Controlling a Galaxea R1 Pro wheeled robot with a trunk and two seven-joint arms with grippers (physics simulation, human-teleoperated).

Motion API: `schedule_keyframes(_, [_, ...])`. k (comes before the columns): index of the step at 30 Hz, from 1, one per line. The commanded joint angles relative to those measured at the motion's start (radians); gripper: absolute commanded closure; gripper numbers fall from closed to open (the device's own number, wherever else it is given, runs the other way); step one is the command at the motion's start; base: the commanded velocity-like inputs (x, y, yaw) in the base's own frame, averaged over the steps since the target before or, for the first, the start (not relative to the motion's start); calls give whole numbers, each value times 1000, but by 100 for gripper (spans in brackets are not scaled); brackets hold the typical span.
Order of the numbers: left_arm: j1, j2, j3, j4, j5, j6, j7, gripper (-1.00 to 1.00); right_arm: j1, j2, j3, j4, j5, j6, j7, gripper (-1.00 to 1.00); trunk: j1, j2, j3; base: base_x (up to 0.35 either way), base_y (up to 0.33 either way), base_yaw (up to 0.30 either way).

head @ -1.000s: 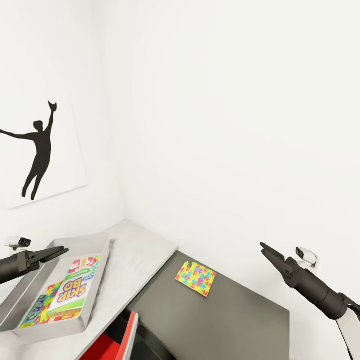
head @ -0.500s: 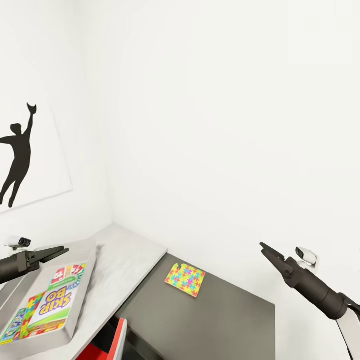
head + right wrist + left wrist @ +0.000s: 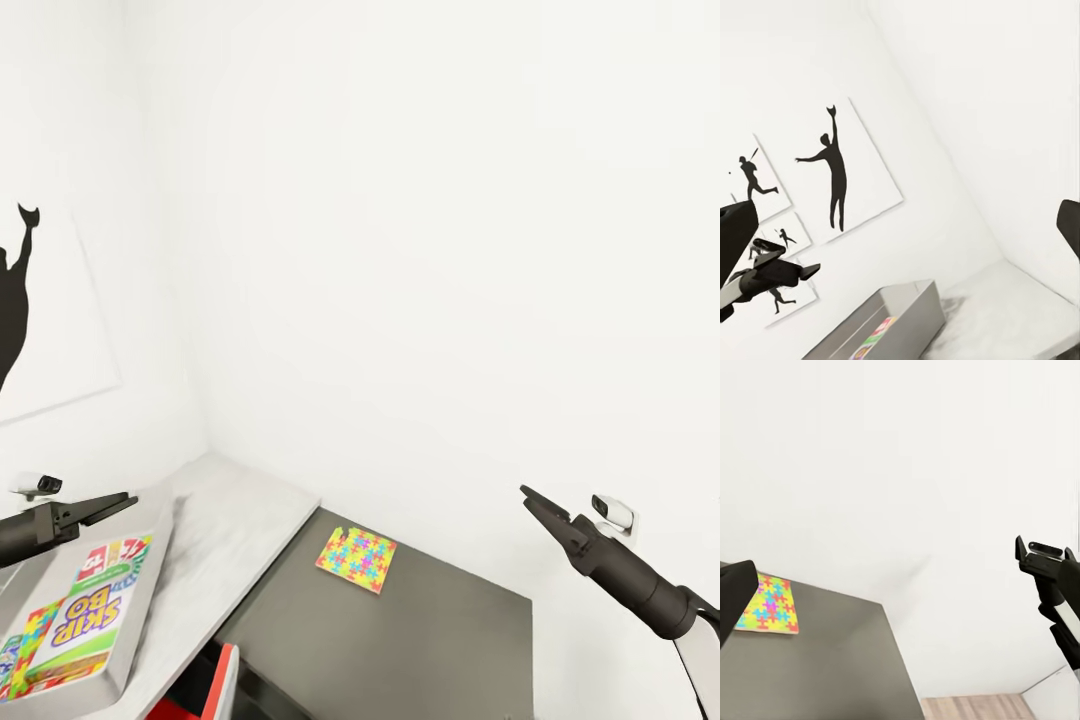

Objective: Put all the toys in the child's room - the three board games (two on the bed and one on the table), the two jigsaw puzzles on the table, and the tennis ball on the table - inside the toy box on the table in the child's room.

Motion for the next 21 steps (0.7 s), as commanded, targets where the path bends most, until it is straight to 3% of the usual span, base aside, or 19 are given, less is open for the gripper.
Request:
schedule_keyframes(1, [0, 0, 0, 0, 4, 8, 0, -100, -1, 0, 0, 1, -5, 10, 1, -100, 0, -1, -1, 0, 0, -248])
schedule_keyframes(14, [1, 0, 1, 0, 4, 8, 0, -100, -1, 1, -1, 1, -6, 15, 1, -100, 0, -1, -10, 52, 30, -245])
schedule_keyframes(21, [0, 0, 0, 0, 5, 8, 0, -100, -1, 3, -1, 1, -4, 15, 1, -100, 0, -1, -14, 68, 33, -86])
